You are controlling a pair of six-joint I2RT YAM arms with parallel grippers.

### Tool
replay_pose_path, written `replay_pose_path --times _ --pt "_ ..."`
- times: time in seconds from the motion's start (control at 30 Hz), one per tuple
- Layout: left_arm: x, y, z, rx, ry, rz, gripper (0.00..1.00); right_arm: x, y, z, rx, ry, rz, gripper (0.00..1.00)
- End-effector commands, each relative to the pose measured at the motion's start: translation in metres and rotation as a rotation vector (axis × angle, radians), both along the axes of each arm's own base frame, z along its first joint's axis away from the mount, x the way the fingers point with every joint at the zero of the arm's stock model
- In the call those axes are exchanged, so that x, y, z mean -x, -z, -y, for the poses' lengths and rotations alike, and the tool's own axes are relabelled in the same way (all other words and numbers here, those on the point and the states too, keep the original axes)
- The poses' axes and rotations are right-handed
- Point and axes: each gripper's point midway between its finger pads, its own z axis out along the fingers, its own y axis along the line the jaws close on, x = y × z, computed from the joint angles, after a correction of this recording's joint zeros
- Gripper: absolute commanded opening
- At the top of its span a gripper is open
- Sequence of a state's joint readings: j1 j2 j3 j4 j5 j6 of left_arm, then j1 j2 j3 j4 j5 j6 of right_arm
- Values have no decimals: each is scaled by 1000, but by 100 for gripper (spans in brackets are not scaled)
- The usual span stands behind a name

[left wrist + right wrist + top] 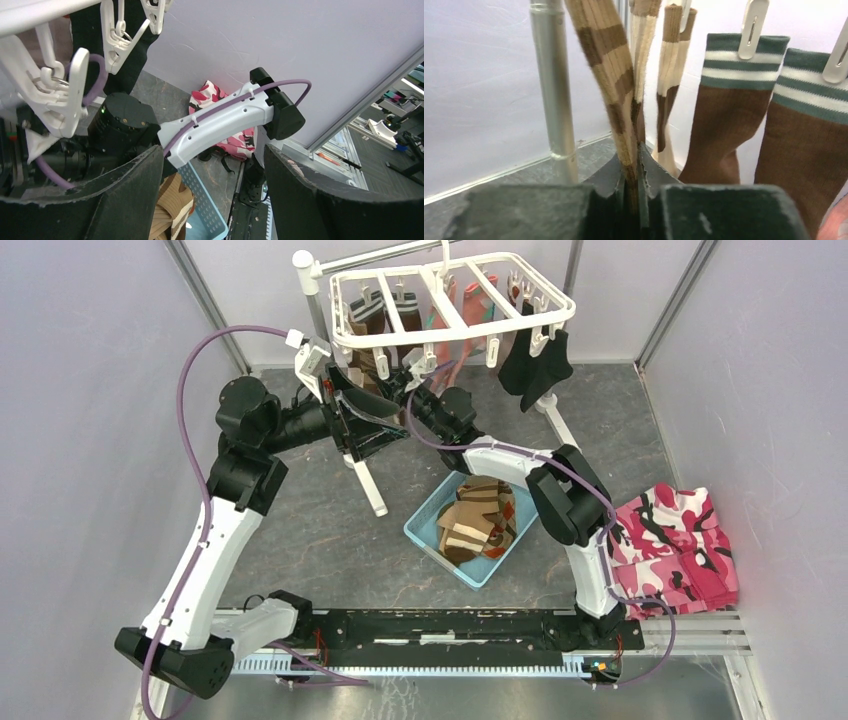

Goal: Remove the socks clipped to the hanger
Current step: Remove the sock from the hanger.

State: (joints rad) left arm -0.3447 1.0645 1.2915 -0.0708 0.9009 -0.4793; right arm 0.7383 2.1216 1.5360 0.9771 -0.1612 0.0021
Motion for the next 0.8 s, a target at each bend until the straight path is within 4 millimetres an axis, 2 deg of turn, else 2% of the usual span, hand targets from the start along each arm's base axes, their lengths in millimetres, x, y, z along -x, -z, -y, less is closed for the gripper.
replay_pose_path --times 0.0,0.1,0.23,0.4,0.53,0.77 --pt "12 -1 -6 -40 -9 58 87 48 -51 3 -100 -188 65 1" --pt "18 8 -10 -69 -21 54 91 75 -58 16 -111 -244 38 0" --pt "28 17 -18 -106 -43 58 91 110 -66 37 -138 -318 -23 0" --pt "39 18 -27 -132 -68 96 91 151 -70 66 -141 -369 -75 0" --pt "38 21 -29 -144 -87 100 91 171 -69 87 -116 -360 -111 0" --pt "29 27 -30 -147 -122 113 91 194 -62 115 -60 -351 -187 1"
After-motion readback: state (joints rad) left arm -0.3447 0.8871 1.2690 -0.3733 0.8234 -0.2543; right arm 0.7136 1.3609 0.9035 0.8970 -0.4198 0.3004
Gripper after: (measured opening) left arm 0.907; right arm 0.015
